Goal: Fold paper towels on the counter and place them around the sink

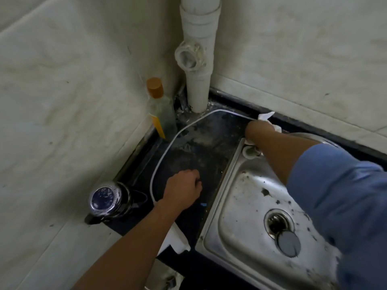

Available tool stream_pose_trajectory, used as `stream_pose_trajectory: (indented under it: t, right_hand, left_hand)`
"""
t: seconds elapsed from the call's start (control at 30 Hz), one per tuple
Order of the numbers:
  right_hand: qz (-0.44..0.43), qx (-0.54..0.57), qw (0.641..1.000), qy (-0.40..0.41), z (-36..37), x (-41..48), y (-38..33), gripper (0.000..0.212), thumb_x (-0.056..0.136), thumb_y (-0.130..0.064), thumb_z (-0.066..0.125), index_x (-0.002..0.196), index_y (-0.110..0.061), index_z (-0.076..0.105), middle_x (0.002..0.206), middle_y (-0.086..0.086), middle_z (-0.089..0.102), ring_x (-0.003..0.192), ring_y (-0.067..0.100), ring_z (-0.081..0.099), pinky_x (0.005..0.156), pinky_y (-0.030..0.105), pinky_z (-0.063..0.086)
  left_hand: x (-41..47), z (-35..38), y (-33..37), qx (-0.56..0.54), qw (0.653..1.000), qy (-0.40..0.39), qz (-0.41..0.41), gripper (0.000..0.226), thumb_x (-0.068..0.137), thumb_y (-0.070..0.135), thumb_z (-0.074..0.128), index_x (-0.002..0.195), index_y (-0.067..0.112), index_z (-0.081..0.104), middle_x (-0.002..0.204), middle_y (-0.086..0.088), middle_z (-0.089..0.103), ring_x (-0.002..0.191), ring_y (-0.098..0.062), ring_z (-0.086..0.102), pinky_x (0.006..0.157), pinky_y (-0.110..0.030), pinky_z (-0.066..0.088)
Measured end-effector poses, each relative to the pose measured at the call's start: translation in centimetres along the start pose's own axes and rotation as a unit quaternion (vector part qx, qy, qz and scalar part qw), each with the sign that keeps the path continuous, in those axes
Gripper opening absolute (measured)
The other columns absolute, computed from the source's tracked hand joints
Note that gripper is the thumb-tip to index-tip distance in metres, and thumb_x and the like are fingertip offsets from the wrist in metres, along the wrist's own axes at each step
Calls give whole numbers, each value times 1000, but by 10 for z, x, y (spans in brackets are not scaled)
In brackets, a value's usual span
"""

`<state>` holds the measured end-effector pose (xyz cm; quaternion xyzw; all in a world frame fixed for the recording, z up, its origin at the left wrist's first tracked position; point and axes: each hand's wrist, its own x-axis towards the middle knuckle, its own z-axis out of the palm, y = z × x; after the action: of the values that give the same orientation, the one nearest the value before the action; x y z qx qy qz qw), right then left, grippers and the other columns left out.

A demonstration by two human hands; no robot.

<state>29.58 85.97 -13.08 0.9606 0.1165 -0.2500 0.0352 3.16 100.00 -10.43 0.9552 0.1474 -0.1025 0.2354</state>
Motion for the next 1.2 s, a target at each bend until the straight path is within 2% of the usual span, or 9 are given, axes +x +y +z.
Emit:
stream_pose_trajectory:
  t: [0.13, 0.23, 0.5, 0.57, 0.67, 0.8, 0.87, 1.0, 1.2]
  right_hand:
    - [-22, -11, 999, 45, -22, -30, -15, 24, 95, -10, 45, 111, -4, 62, 113, 19, 63, 106, 37, 60, 83, 41, 47]
    - [-46, -33, 997, 44, -35, -40, -21, 32, 96, -17, 49, 122, -1, 54, 123, 20, 59, 113, 38, 57, 98, 45, 43]
    - [-114, 92, 985, 89, -92, -109, -23, 39, 79, -29, 73, 113, -13, 63, 117, 17, 62, 108, 36, 58, 85, 35, 46]
    - [-143, 119, 976, 113, -99, -134, -15, 32, 77, -25, 72, 106, -15, 65, 113, 15, 64, 104, 34, 59, 79, 32, 44]
    - [-181, 166, 956, 159, -100, -172, 4, 14, 74, -19, 69, 85, -22, 62, 100, 8, 69, 93, 30, 62, 70, 28, 41]
    - [-195, 212, 938, 192, -94, -229, 45, 17, 70, -6, 65, 79, -20, 63, 90, 4, 65, 80, 23, 58, 68, 28, 41]
    - [-180, 238, 934, 195, -86, -260, 75, 19, 70, -2, 65, 81, -17, 64, 85, -1, 61, 76, 17, 53, 67, 27, 39]
    - [-121, 281, 928, 214, -59, -322, 141, 23, 73, -3, 66, 79, -25, 61, 85, -6, 61, 80, 17, 58, 73, 34, 50]
    - [-15, 307, 919, 246, -1, -423, 255, 29, 71, -8, 66, 72, -36, 56, 80, -15, 59, 78, 13, 59, 74, 36, 52]
  left_hand:
    - [5, -2, -3, 3, 1000, -6, 8, 17, 93, 28, 53, 95, 15, 62, 92, -2, 65, 82, -18, 60, 68, -31, 47]
    - [7, -13, -2, 12, 1000, -12, 11, 17, 92, 28, 52, 94, 14, 62, 92, -3, 65, 82, -19, 60, 69, -33, 50]
    - [10, -55, 5, 38, 999, 13, 31, 18, 92, 30, 53, 98, 17, 64, 95, -3, 68, 87, -22, 63, 71, -32, 49]
    - [12, -62, 9, 45, 998, 14, 39, 18, 91, 30, 54, 98, 17, 64, 96, -5, 69, 90, -24, 64, 73, -32, 49]
    - [13, -65, 18, 54, 996, 20, 62, 17, 89, 30, 55, 96, 17, 65, 97, -6, 69, 92, -25, 63, 74, -32, 48]
    - [2, -59, 36, 39, 995, 7, 95, 16, 89, 27, 57, 91, 14, 66, 91, -5, 68, 85, -22, 62, 66, -28, 44]
    - [-8, -54, 52, 41, 992, -5, 117, 14, 89, 27, 57, 89, 15, 65, 89, -4, 68, 84, -23, 62, 66, -29, 46]
    - [-30, -37, 97, 69, 984, -24, 165, 15, 89, 28, 54, 89, 17, 65, 88, -4, 68, 81, -23, 63, 68, -32, 50]
    - [-90, 26, 201, 106, 963, -33, 244, 22, 90, 33, 54, 105, 20, 64, 105, -4, 68, 99, -25, 61, 77, -31, 46]
